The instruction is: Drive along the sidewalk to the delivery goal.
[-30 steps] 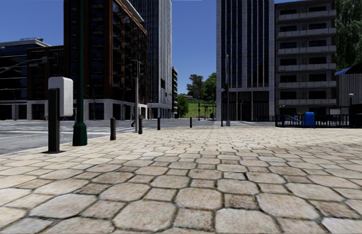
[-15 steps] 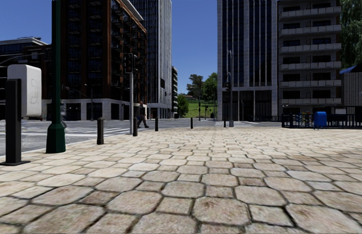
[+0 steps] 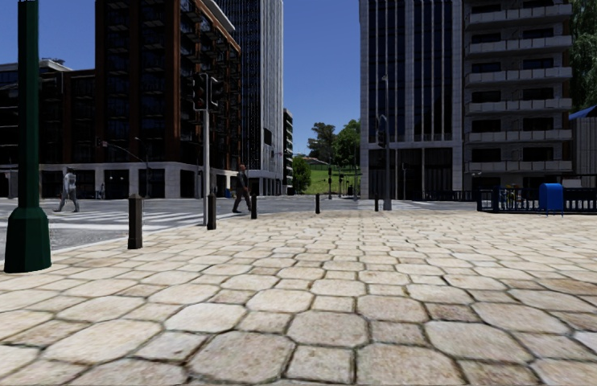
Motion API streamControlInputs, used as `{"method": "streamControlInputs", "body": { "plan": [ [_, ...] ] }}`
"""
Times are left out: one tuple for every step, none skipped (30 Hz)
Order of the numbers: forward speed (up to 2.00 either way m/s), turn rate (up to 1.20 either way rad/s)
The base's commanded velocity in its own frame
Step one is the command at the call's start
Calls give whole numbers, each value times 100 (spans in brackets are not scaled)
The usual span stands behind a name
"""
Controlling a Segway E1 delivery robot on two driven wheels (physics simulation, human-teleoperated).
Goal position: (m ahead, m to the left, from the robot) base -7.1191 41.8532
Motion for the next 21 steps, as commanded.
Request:
{"method": "streamControlInputs", "body": {
  "plan": [
    [200,0],
    [200,0],
    [200,0],
    [200,0],
    [200,0],
    [200,0],
    [200,0],
    [200,0],
    [200,0],
    [200,0],
    [200,0],
    [200,0],
    [200,0],
    [200,0],
    [200,0],
    [200,0],
    [200,0],
    [200,0],
    [200,0],
    [200,0],
    [200,0]
  ]
}}
